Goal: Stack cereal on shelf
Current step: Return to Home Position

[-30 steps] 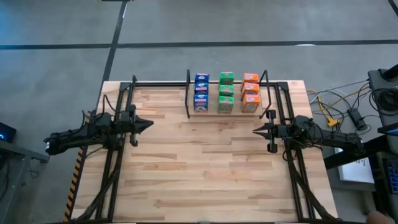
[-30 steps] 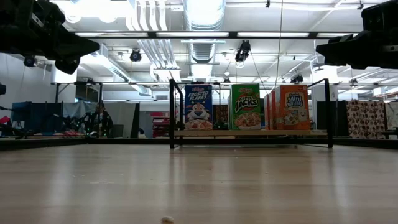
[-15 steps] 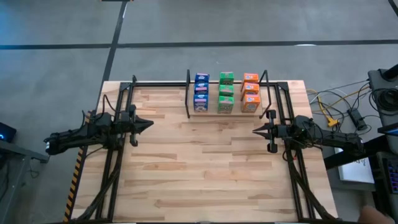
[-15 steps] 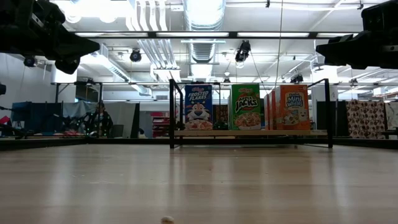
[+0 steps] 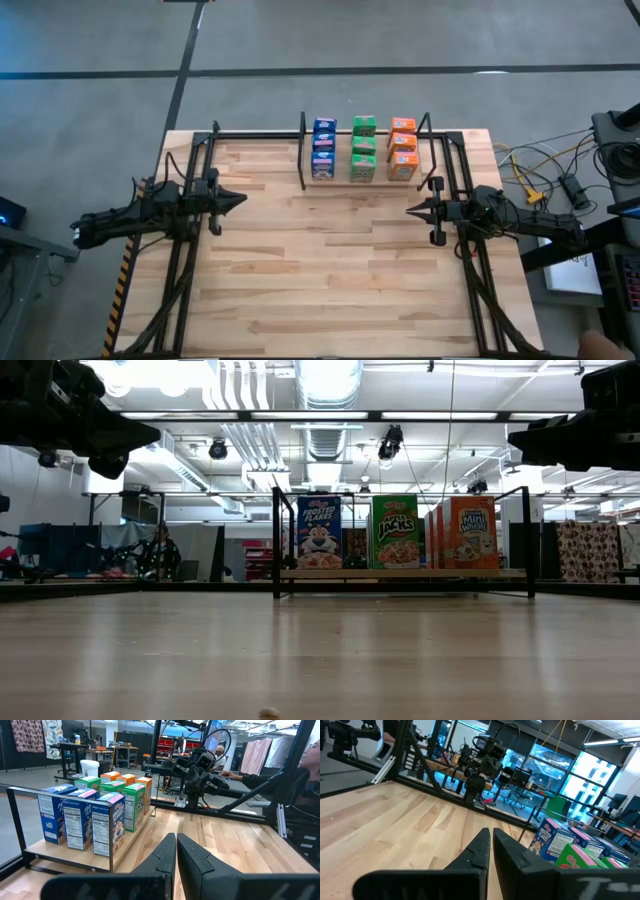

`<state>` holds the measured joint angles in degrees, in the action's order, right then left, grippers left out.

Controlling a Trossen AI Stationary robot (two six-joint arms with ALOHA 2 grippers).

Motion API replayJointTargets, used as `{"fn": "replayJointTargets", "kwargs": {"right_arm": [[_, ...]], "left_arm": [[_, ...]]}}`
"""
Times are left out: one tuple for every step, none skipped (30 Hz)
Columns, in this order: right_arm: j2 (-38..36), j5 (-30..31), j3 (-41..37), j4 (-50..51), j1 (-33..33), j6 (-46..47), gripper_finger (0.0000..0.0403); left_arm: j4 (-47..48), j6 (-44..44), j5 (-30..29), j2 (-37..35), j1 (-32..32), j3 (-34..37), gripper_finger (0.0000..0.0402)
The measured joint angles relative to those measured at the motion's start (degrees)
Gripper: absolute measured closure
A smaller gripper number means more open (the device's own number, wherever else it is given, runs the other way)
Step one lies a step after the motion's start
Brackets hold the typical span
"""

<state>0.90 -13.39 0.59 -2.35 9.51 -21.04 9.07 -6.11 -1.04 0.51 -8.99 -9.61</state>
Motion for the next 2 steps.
{"fn": "replayJointTargets", "kwargs": {"right_arm": [[0.0,0.0,0.0,0.0,0.0,0.0,0.039],[0.0,0.0,0.0,0.0,0.0,0.0,0.039]], "left_arm": [[0.0,0.0,0.0,0.0,0.0,0.0,0.0401],[0.0,0.0,0.0,0.0,0.0,0.0,0.0401]]}}
